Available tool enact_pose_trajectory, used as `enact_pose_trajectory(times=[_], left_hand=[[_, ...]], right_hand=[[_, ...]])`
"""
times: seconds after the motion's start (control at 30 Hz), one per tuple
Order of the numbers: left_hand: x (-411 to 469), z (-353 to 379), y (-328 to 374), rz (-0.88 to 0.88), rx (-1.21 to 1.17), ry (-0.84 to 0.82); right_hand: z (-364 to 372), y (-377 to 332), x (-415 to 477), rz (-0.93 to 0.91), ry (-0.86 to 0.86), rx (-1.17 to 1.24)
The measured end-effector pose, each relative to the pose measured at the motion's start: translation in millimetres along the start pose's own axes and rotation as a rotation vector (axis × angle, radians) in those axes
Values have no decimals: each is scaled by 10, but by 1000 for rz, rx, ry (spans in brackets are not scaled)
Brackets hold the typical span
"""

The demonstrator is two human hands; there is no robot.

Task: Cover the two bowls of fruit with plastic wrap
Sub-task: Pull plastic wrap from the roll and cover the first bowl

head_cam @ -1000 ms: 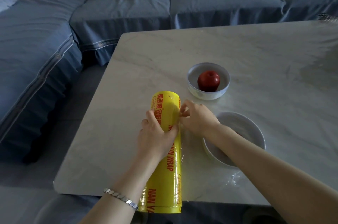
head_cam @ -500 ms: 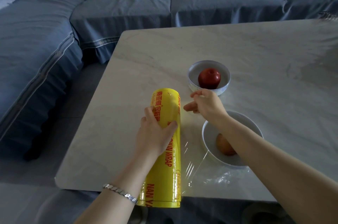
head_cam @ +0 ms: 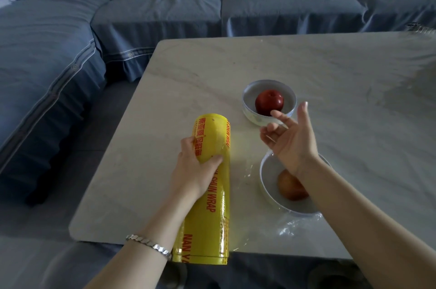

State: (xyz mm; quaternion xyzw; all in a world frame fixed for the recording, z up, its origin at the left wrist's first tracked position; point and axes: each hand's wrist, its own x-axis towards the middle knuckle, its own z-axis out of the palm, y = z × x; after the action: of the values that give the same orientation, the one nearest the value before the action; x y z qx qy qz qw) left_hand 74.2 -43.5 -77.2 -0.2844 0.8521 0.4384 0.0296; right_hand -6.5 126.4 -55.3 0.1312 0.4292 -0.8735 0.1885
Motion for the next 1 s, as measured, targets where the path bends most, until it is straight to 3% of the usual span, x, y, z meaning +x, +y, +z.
enact_pose_trajectory(times=[0.03,0.1,0.13,0.23,0.27,0.3,0.43,0.57,0.83,1.0], left_hand=[[-4,0,2,-2,-2,-5],[-9,10,9,0,12,-3],[-5,16,11,5,16,2],[-4,-6,6,7,-47,16],[-8,-22,-8,4,-71,13],[-16,-37,-22,2,-81,1],[-67,-52,-50,23,-47,-100],[-52,-33,-18,50,-51,-96],[93,-38,126,59,-108,-57],[167,-7,173,77,-49,-28]], right_hand=[[-18,-14,0,-46,9,-122],[-10,18,-56,-192,-71,-601],[3,64,-99,-255,-176,-904],[70,295,-230,-203,-533,-1808],[97,357,-276,-230,-593,-2000],[123,395,-320,-274,-612,-2047],[143,362,-363,-327,-591,-1872],[115,375,-323,-321,-564,-1893],[103,415,-153,-512,-237,-1702],[119,367,-8,-308,-154,-1624]])
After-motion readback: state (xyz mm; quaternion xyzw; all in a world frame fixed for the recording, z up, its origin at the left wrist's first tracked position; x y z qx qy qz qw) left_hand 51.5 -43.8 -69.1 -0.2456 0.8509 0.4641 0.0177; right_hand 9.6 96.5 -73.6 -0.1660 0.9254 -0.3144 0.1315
